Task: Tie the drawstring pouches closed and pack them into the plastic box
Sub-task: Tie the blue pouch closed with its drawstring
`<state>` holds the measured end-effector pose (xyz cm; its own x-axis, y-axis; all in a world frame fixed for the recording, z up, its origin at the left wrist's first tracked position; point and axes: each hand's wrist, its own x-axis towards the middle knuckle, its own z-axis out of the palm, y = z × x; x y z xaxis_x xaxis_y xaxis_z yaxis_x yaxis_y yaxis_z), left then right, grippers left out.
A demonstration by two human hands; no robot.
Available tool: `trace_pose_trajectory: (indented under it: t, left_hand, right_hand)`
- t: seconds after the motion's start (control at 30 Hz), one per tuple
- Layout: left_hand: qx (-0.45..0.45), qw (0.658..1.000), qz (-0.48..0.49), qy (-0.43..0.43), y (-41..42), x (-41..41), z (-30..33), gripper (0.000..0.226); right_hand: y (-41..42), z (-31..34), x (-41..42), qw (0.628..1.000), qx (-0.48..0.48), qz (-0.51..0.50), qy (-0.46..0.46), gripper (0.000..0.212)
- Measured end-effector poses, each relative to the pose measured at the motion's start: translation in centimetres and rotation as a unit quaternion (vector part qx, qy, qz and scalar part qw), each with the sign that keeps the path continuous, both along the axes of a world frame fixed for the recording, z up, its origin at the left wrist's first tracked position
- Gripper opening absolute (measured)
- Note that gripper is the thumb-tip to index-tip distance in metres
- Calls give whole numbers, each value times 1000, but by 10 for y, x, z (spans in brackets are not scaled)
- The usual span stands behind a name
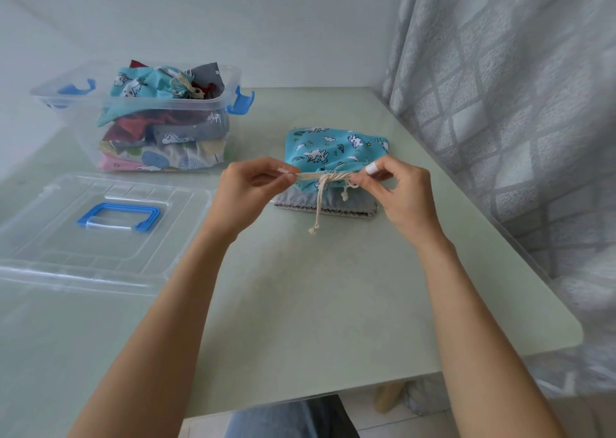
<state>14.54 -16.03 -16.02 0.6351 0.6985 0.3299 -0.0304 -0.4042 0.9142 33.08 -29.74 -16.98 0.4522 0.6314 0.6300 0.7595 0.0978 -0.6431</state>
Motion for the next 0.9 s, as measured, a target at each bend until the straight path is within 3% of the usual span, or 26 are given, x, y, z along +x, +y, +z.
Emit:
trace_pose_trajectory:
  t: [0.2,0.3,0.4,0.53,0.67,0.77,0.87,0.9]
  left_hand:
    - [0,999,20,49,-3,-2,-4,12]
    - [26,996,49,75,0,-3,-8,8]
    - [85,986,85,115,2,-3,-8,7]
    - [138,968,121,170,1,-3,-8,8]
    - [145,960,123,207,0,-5,-13,10]
    - [98,973,73,194,-2,-5,-20,8]
    - [66,987,1,144,-6,-10,-25,9]
    - [62,989,-18,131,-7,-11,-24,11]
  right_hand:
    - [-12,-2,-18,994,-2,22,108,7]
    - [-16,0,-21,994,-13,9,105,5]
    - [-21,1,-21,999,-42,-30,2,10]
    - [-29,-1,-25,978,-102,-58,-171,12]
    - [-37,-6,-28,961,-146,-42,-229,12]
    - [-42,-10,-23,962,-175,-55,-200,12]
    - [-50,-11,-15,980,-175,-29,-93,10]
    - [-50,-10,-13,982,-175,-12,-66,18]
